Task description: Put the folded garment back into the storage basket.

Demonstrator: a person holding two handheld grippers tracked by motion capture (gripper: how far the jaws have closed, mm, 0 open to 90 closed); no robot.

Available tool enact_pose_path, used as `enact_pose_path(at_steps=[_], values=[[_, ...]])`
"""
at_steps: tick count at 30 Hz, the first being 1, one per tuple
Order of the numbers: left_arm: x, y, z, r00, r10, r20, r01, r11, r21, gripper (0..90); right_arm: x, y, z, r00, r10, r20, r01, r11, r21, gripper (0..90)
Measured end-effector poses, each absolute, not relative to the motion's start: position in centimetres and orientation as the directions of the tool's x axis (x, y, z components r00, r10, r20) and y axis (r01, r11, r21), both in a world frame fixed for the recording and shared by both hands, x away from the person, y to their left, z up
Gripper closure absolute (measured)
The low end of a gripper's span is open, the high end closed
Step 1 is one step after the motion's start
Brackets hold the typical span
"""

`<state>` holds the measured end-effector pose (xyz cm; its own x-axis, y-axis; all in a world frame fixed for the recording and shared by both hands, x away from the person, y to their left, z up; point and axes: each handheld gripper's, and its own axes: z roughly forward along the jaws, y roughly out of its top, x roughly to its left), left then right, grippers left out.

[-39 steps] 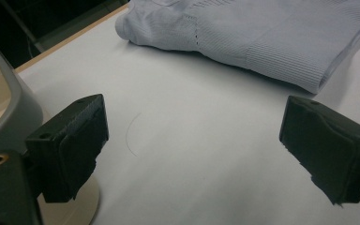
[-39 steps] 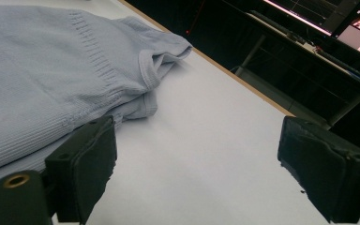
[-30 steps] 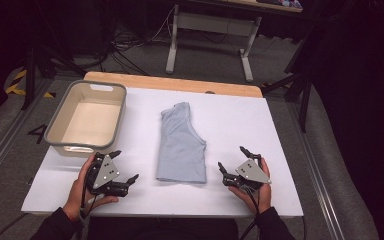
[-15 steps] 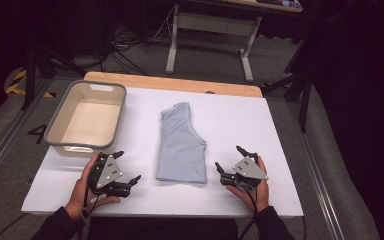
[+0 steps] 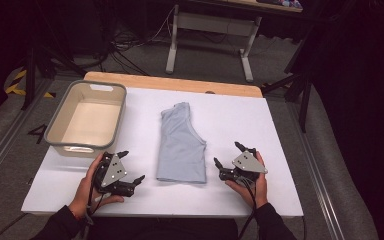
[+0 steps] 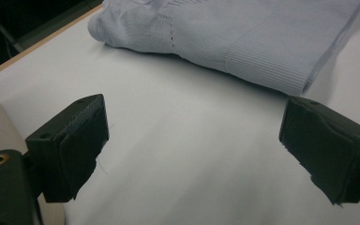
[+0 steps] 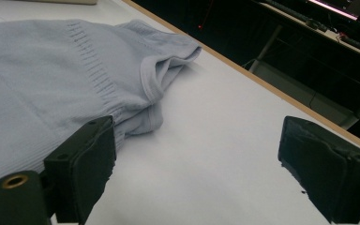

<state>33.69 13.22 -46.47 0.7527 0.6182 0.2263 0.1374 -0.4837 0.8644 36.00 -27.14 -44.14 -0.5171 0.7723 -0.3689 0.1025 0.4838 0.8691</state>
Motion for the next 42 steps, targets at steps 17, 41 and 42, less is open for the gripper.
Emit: enact_pose_path(at_steps=[17,41,42], values=[[35.6,9.5,-45.6,0.793,0.583,0.178,0.148,-0.468,0.872,11.9,40.5,-23.9,-43.0,-0.579,0.74,-0.344,0.112,0.489,0.865,19.0],[37.2,6.0,-46.8,0.785,0.596,0.17,0.241,-0.546,0.802,15.9,44.8,-20.2,-45.7,-0.623,0.756,-0.203,0.352,0.502,0.79,12.4],[37.2,6.0,-46.8,0.788,0.592,0.168,0.242,-0.549,0.8,16.5,44.9,-20.3,-45.8,-0.624,0.76,-0.182,0.363,0.489,0.793,12.3]])
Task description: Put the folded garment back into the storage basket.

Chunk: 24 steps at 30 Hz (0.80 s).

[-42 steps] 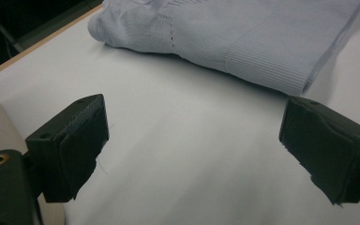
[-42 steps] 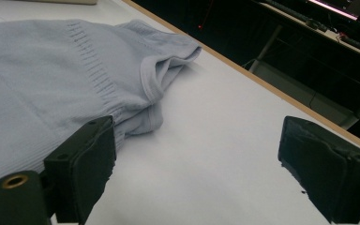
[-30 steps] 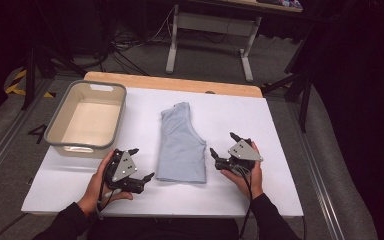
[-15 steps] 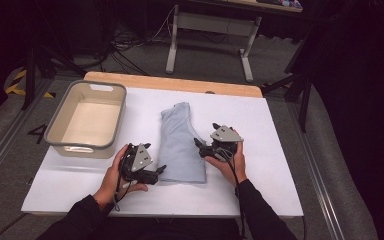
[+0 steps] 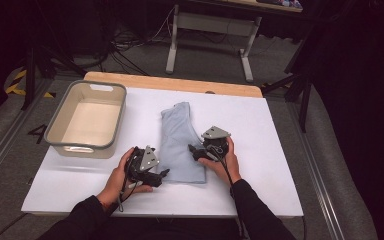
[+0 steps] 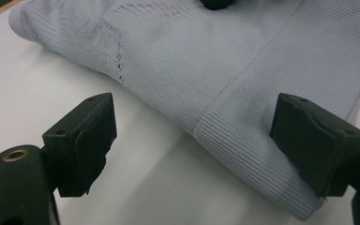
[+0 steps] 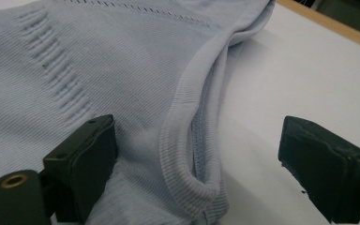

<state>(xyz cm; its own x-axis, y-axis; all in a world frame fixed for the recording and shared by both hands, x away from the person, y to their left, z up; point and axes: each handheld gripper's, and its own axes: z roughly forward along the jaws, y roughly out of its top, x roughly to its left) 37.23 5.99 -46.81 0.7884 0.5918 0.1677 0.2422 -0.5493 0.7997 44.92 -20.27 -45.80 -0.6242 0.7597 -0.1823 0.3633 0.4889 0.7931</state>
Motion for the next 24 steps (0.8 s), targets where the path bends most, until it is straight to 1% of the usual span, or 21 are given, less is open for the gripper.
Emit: enact_pose_path(at_steps=[2,4,7,11,12,14,16,18,22,24], values=[[37.4,5.9,-46.9,0.791,0.592,0.152,0.266,-0.558,0.786,17.0,45.1,-20.5,-45.8,-0.627,0.764,-0.154,0.384,0.475,0.792,12.0],[37.6,5.9,-46.8,0.797,0.591,0.122,0.295,-0.557,0.776,17.0,45.2,-20.4,-45.8,-0.627,0.764,-0.151,0.389,0.476,0.789,12.0],[37.7,5.9,-46.8,0.799,0.59,0.114,0.303,-0.559,0.772,17.9,45.8,-20.4,-45.9,-0.632,0.767,-0.113,0.431,0.468,0.771,10.0],[37.7,5.9,-46.8,0.802,0.587,0.107,0.306,-0.559,0.771,20.0,46.9,-20.9,-45.9,-0.646,0.763,0.006,0.514,0.428,0.743,10.8],[37.7,5.9,-46.9,0.805,0.584,0.101,0.309,-0.558,0.77,20.3,47.1,-20.9,-46.0,-0.651,0.759,0.021,0.522,0.427,0.738,11.9],[37.8,5.9,-46.9,0.81,0.581,0.08,0.321,-0.553,0.769,22.7,47.3,-21.0,-46.0,-0.663,0.747,0.052,0.536,0.425,0.73,16.0],[37.9,6.0,-46.8,0.81,0.583,0.057,0.341,-0.549,0.763,23.9,47.5,-21.1,-46.0,-0.678,0.729,0.089,0.546,0.419,0.726,22.8],[38.1,6.0,-46.8,0.818,0.574,0.03,0.354,-0.544,0.76,27.0,47.6,-21.2,-45.9,-0.69,0.717,0.105,0.547,0.42,0.724,25.9],[38.7,6.4,-46.8,0.839,0.537,-0.091,0.415,-0.522,0.745,41.4,47.5,-21.2,-45.9,-0.702,0.698,0.138,0.552,0.411,0.725,37.9],[38.7,6.4,-46.8,0.846,0.523,-0.102,0.413,-0.524,0.744,47.1,47.5,-21.2,-45.9,-0.709,0.685,0.164,0.558,0.404,0.724,45.5]])
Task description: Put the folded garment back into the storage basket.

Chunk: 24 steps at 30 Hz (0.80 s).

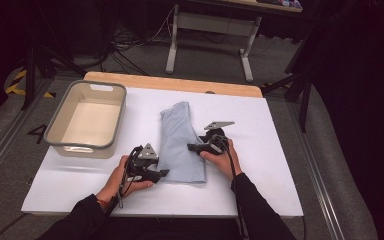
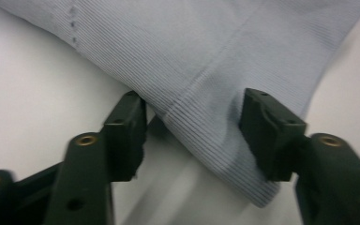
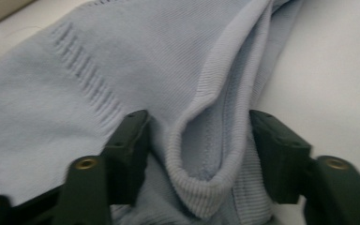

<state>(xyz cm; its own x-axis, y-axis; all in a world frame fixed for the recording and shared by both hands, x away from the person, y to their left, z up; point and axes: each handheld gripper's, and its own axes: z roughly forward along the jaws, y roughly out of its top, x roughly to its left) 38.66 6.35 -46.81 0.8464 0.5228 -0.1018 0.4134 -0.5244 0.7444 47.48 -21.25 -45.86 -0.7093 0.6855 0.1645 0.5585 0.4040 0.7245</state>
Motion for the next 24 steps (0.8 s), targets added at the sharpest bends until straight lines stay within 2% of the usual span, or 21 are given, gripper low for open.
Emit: enact_pose_path(at_steps=[2,3,5,11,15,24], values=[[38.5,6.2,-46.7,0.855,0.513,-0.079,0.393,-0.541,0.743,52.0,47.4,-21.3,-45.9,-0.712,0.677,0.188,0.566,0.394,0.724,52.8],[38.4,6.1,-46.6,0.857,0.51,-0.075,0.388,-0.544,0.744,54.8,47.4,-21.4,-45.9,-0.716,0.665,0.212,0.573,0.388,0.722,59.7],[38.2,6.0,-46.5,0.863,0.502,-0.06,0.374,-0.554,0.744,61.5,47.3,-21.4,-45.9,-0.723,0.653,0.227,0.574,0.384,0.723,65.2],[37.6,5.4,-46.3,0.859,0.51,0.052,0.305,-0.59,0.748,76.9,46.3,-21.0,-45.3,-0.743,0.655,0.139,0.503,0.408,0.762,72.6],[37.3,5.3,-45.9,0.847,0.519,0.112,0.27,-0.603,0.751,78.8,45.4,-20.9,-44.3,-0.743,0.664,0.076,0.437,0.396,0.808,73.5],[37.7,6.4,-44.7,0.807,0.568,0.159,0.243,-0.565,0.789,79.4,44.1,-20.7,-42.8,-0.723,0.69,0.017,0.344,0.339,0.875,73.5]])
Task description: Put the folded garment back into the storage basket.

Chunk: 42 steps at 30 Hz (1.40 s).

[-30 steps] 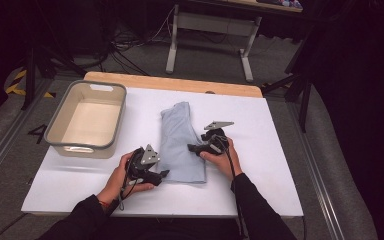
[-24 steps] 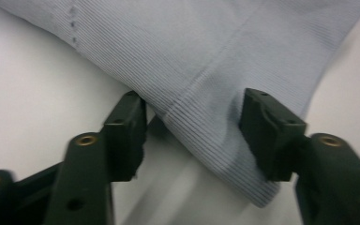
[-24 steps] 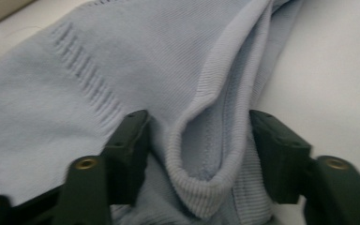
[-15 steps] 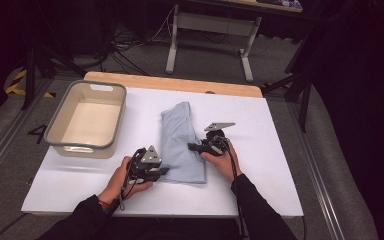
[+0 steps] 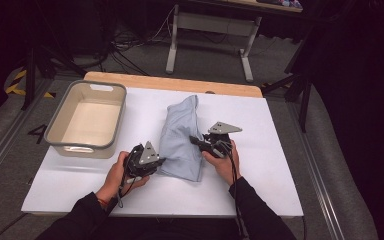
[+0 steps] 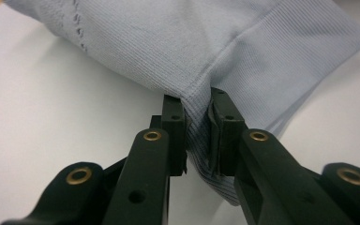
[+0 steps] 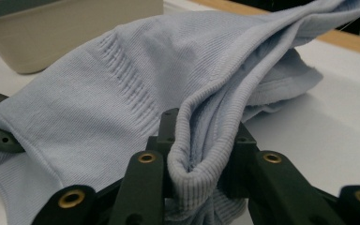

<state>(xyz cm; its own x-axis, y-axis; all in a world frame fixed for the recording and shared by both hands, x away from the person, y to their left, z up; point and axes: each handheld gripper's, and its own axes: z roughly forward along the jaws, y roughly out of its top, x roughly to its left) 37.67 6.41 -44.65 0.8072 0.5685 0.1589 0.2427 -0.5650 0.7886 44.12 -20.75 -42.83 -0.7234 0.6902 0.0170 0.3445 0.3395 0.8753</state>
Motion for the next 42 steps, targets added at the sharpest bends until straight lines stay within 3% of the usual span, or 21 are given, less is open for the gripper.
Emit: enact_pose_path(at_steps=[12,42], values=[[37.3,5.9,-44.1,0.735,0.619,0.276,0.159,-0.554,0.817,80.2,43.2,-19.9,-41.3,-0.667,0.739,-0.094,0.224,0.319,0.921,73.5],[37.6,8.1,-41.6,0.653,0.695,0.302,0.13,-0.495,0.859,80.3,44.3,-16.0,-39.5,-0.599,0.774,-0.203,0.077,0.308,0.948,73.7]])
